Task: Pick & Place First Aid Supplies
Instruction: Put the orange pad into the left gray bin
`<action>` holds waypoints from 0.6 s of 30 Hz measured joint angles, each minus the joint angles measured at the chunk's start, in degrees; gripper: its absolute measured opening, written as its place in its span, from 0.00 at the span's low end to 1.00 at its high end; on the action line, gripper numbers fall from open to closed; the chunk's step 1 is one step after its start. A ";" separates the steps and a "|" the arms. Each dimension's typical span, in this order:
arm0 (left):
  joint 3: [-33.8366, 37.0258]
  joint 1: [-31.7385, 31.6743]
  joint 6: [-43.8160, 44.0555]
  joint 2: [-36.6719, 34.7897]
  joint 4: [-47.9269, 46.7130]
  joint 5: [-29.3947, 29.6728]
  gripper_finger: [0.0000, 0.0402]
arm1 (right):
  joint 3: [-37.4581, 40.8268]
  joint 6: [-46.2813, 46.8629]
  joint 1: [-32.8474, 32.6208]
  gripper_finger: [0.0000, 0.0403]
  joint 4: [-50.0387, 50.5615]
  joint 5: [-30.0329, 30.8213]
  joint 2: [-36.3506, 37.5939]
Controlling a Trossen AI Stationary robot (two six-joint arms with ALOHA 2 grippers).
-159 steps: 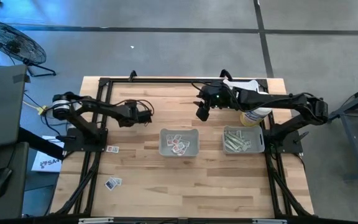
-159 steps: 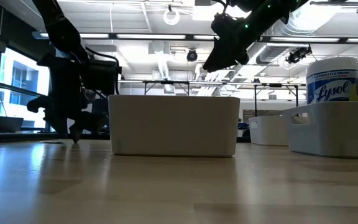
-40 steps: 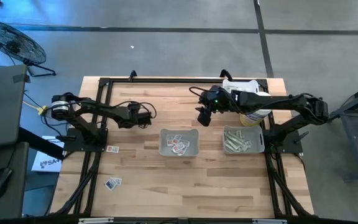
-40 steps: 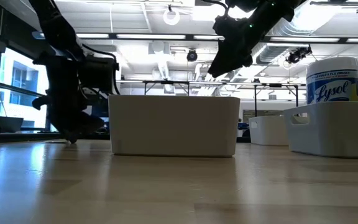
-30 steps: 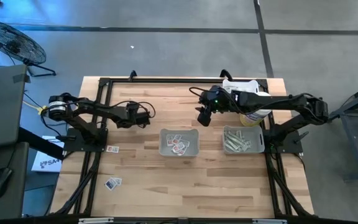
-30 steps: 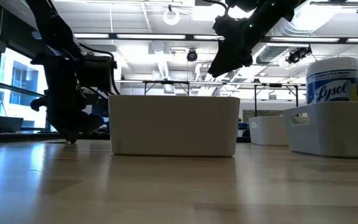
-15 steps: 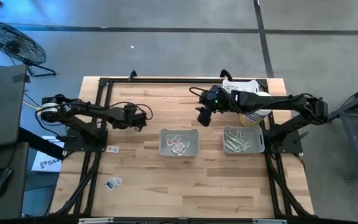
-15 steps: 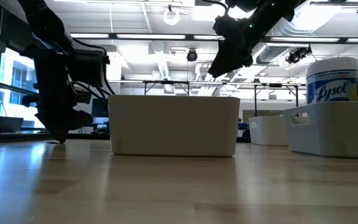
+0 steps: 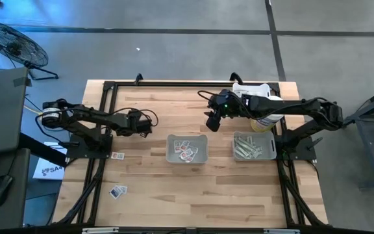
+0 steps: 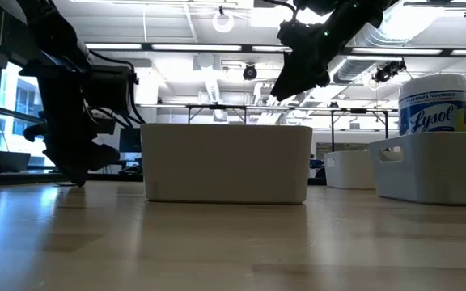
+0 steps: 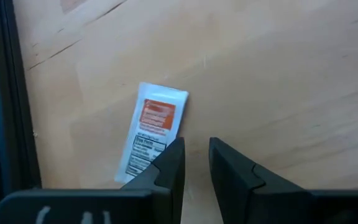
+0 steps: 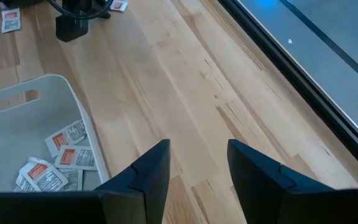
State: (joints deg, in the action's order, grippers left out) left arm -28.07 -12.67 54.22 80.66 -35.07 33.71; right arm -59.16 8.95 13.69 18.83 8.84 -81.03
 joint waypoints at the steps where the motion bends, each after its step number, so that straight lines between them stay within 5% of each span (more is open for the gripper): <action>1: -0.02 0.00 -0.01 -0.03 0.02 0.08 0.17 | 0.00 0.02 0.00 0.38 0.00 0.00 0.00; 18: -0.14 -0.15 -2.95 -3.26 -0.63 1.54 0.17 | 0.00 0.02 0.02 0.38 -0.21 0.00 0.00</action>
State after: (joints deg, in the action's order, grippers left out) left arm -28.21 -12.82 51.27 77.41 -35.70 35.24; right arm -59.16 8.97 13.72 18.62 8.84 -81.03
